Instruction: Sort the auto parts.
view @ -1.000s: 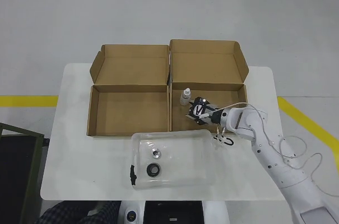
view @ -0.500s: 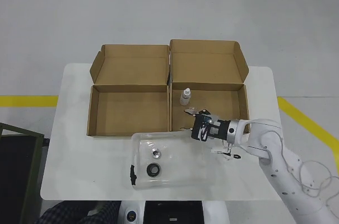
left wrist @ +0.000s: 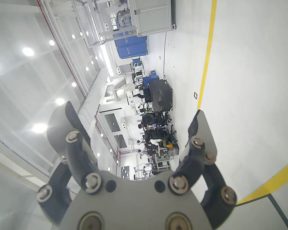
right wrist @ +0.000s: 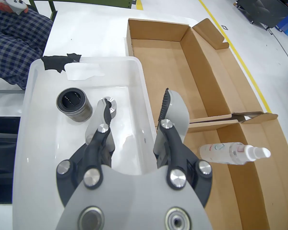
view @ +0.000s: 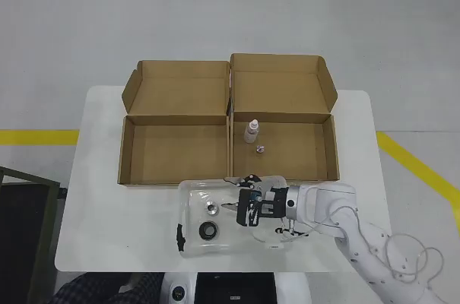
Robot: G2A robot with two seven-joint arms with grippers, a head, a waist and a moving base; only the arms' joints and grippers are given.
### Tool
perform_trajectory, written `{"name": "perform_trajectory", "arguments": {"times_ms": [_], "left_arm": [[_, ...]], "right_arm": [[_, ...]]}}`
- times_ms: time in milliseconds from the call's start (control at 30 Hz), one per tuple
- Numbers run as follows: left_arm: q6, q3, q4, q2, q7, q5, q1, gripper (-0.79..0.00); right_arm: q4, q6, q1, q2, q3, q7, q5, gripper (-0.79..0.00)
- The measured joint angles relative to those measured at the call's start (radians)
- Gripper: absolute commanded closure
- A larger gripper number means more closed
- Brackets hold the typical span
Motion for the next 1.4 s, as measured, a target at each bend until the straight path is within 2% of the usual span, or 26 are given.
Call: {"name": "perform_trajectory", "arguments": {"times_ms": [733, 1400], "left_arm": [[0.000, 0.000, 0.000, 0.000, 0.000, 0.000, 0.000, -0.785], [0.000, 0.000, 0.000, 0.000, 0.000, 0.000, 0.000, -0.785]], "right_arm": [[0.157, 0.047, 0.059, -0.035, -0.155, -0.026, -0.098, -0.379], [0.270, 0.063, 0.120, -0.071, -0.237, -0.042, -0.104, -0.379]]}}
